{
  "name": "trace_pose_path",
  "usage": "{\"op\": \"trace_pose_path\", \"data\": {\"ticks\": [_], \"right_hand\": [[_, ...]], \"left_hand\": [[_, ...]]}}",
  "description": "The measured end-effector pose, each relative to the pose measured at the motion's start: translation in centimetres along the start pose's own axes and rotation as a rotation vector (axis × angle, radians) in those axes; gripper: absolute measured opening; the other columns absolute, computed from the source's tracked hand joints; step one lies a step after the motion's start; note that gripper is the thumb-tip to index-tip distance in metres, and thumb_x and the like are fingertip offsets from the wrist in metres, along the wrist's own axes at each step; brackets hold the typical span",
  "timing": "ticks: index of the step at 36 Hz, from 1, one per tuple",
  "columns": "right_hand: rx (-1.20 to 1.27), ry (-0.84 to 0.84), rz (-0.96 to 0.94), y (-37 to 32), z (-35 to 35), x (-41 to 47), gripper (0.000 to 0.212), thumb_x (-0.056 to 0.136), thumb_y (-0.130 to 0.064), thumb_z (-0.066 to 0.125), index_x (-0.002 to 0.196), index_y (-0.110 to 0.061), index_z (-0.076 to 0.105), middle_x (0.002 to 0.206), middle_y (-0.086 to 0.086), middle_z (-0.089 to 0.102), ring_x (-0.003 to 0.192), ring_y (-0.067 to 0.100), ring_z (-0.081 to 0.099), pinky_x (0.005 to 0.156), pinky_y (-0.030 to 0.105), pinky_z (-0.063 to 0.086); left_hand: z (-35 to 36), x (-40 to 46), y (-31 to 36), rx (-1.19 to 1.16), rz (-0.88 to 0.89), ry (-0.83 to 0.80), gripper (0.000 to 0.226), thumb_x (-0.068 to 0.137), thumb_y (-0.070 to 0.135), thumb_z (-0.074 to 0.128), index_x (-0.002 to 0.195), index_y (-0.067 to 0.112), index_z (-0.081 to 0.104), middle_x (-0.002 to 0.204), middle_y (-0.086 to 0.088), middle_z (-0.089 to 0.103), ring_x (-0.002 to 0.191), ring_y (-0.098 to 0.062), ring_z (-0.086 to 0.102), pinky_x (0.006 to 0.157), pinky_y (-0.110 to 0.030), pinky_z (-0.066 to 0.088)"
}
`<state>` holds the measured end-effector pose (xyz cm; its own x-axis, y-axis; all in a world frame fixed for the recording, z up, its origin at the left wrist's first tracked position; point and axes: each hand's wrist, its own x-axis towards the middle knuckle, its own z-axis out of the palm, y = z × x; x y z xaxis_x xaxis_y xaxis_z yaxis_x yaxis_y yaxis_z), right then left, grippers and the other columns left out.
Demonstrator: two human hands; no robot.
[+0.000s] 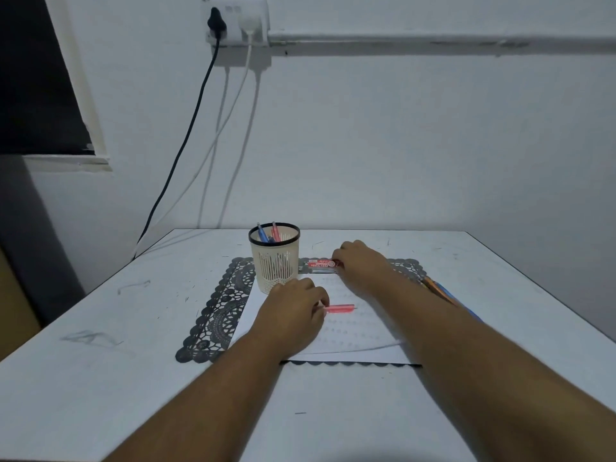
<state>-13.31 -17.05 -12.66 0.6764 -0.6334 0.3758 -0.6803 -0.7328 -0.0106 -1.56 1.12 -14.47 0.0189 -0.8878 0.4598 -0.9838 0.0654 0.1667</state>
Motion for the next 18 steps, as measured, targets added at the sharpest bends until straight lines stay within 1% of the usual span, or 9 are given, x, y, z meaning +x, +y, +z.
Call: {"op": "trace_pose_path", "data": {"ticks": [2, 4, 7, 9, 10, 12, 14, 17, 18], "right_hand": [[0.074, 0.01, 0.039, 0.2, -0.4, -0.3, 0.022, 0.106, -0.024, 0.045, 0.11, -0.023, 0.066, 0.101, -0.001, 0.062, 0.102, 0.023, 0.055, 0.078, 0.042, 0.052], [0.209, 0.006, 0.09, 0.1, -1.0, -0.9, 0.024, 0.105, -0.027, 0.046, 0.112, -0.023, 0.069, 0.1, -0.001, 0.064, 0.099, 0.025, 0.06, 0.081, 0.043, 0.052], [0.495, 0.018, 0.13, -0.9, -2.4, -3.0, 0.026, 0.106, -0.026, 0.05, 0.115, -0.023, 0.074, 0.1, -0.005, 0.065, 0.093, 0.015, 0.061, 0.075, 0.03, 0.045], [0.652, -0.012, 0.154, -1.4, -2.8, -4.9, 0.023, 0.106, -0.025, 0.054, 0.115, -0.024, 0.075, 0.102, -0.011, 0.068, 0.092, 0.005, 0.061, 0.072, 0.017, 0.04], [0.732, -0.041, 0.155, -1.6, -2.8, -5.6, 0.021, 0.105, -0.024, 0.057, 0.115, -0.023, 0.075, 0.103, -0.011, 0.07, 0.093, 0.004, 0.063, 0.073, 0.015, 0.041], [0.886, -0.096, 0.152, -2.1, -3.2, -6.9, 0.016, 0.103, -0.019, 0.063, 0.111, -0.018, 0.077, 0.099, -0.007, 0.072, 0.089, 0.005, 0.065, 0.076, 0.018, 0.044], [1.035, -0.115, 0.139, -2.4, -3.6, -7.3, 0.01, 0.1, -0.012, 0.067, 0.103, -0.013, 0.077, 0.091, -0.001, 0.072, 0.082, 0.007, 0.065, 0.078, 0.023, 0.049], [1.211, -0.134, 0.119, -2.7, -4.6, -8.0, 0.01, 0.099, -0.001, 0.064, 0.104, 0.003, 0.072, 0.08, 0.003, 0.065, 0.065, 0.001, 0.06, 0.063, 0.014, 0.047], [1.303, -0.151, 0.12, -2.7, -4.7, -8.3, 0.012, 0.099, 0.003, 0.064, 0.107, 0.009, 0.07, 0.08, 0.006, 0.064, 0.066, 0.002, 0.061, 0.063, 0.014, 0.049]], "left_hand": [[0.1, 0.0, -0.1, -0.011, -0.004, -0.001, 0.02, 0.099, 0.034, 0.053, 0.113, 0.032, 0.068, 0.105, 0.012, 0.061, 0.104, -0.013, 0.053, 0.096, -0.042, 0.044], [0.2, 0.0, -0.2, -0.029, -0.011, 0.011, 0.023, 0.098, 0.033, 0.054, 0.118, 0.031, 0.066, 0.112, 0.011, 0.059, 0.111, -0.013, 0.051, 0.098, -0.04, 0.044], [0.1, 0.0, -0.1, -0.107, -0.011, 0.11, 0.038, 0.095, 0.032, 0.06, 0.133, 0.026, 0.058, 0.131, 0.006, 0.049, 0.124, -0.015, 0.041, 0.103, -0.033, 0.041], [-0.2, -0.1, 0.3, -0.145, 0.012, 0.188, 0.048, 0.092, 0.03, 0.064, 0.139, 0.024, 0.052, 0.133, 0.005, 0.046, 0.123, -0.017, 0.041, 0.103, -0.03, 0.04], [-0.3, -0.1, 0.4, -0.148, 0.02, 0.211, 0.051, 0.091, 0.029, 0.065, 0.14, 0.024, 0.05, 0.133, 0.005, 0.046, 0.122, -0.017, 0.042, 0.102, -0.03, 0.04], [-0.5, -0.1, 0.6, -0.13, 0.018, 0.218, 0.054, 0.092, 0.028, 0.064, 0.143, 0.025, 0.049, 0.135, 0.006, 0.048, 0.123, -0.018, 0.043, 0.103, -0.033, 0.041], [-0.5, -0.1, 0.8, -0.124, 0.002, 0.216, 0.05, 0.094, 0.026, 0.065, 0.142, 0.024, 0.052, 0.134, 0.005, 0.054, 0.124, -0.018, 0.044, 0.104, -0.036, 0.041], [-0.6, -0.1, 0.8, -0.124, 0.008, 0.215, 0.032, 0.097, 0.024, 0.063, 0.129, 0.026, 0.062, 0.117, 0.008, 0.063, 0.111, -0.016, 0.052, 0.097, -0.038, 0.045], [-0.7, -0.1, 0.9, -0.12, 0.022, 0.22, 0.027, 0.098, 0.024, 0.061, 0.125, 0.028, 0.064, 0.111, 0.009, 0.065, 0.105, -0.015, 0.053, 0.093, -0.038, 0.046]]}}
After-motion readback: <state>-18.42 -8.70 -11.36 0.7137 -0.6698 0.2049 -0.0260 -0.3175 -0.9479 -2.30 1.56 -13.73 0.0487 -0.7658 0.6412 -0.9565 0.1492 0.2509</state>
